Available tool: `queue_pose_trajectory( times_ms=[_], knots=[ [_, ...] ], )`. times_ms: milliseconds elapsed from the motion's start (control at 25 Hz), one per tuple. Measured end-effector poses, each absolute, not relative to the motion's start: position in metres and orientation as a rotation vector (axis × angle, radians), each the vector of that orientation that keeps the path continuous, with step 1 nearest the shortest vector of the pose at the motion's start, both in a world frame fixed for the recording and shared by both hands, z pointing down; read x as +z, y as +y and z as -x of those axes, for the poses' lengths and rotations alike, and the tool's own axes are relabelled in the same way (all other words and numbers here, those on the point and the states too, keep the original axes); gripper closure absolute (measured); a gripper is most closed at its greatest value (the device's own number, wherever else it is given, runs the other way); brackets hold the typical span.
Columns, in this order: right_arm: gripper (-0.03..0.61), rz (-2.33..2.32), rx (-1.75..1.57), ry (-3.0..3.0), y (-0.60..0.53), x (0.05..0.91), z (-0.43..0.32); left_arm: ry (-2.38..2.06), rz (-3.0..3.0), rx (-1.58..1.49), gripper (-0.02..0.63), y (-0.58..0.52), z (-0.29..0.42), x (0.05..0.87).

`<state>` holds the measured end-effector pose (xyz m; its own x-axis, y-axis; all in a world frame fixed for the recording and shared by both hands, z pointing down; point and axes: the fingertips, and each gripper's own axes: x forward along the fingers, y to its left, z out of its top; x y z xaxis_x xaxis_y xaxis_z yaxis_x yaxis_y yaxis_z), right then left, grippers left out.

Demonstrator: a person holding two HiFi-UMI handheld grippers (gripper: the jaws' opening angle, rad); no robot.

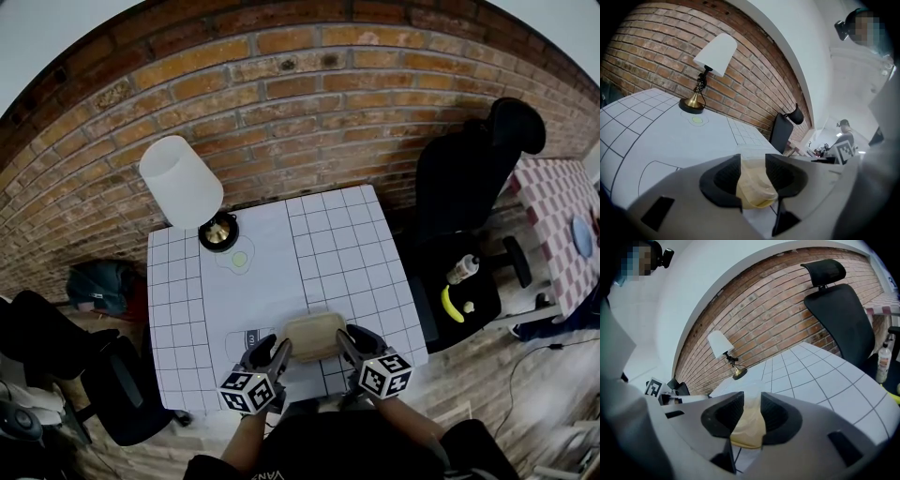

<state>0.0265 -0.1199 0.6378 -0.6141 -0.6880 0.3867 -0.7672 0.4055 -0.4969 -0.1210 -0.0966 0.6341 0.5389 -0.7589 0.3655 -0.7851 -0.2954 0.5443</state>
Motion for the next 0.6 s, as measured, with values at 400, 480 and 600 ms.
queue_pose_trajectory(
  times_ms=[400,480,600],
  knots=[
    [0.499,-1.360,0.964,-2.591,-0.135,0.613,-0.028,-1.304,-2.131,0.013,0.502,-0.110,0.128,0.610],
    [0.502,-1.365,0.959,-2.609,-0.139,0.607,-0.028,-1.314,-2.140,0.009,0.510,-0.113,0.129,0.606],
    [0.506,-1.370,0.943,-2.636,-0.143,0.598,-0.029,-1.328,-2.144,-0.015,0.522,-0.116,0.130,0.598]
  ],
)
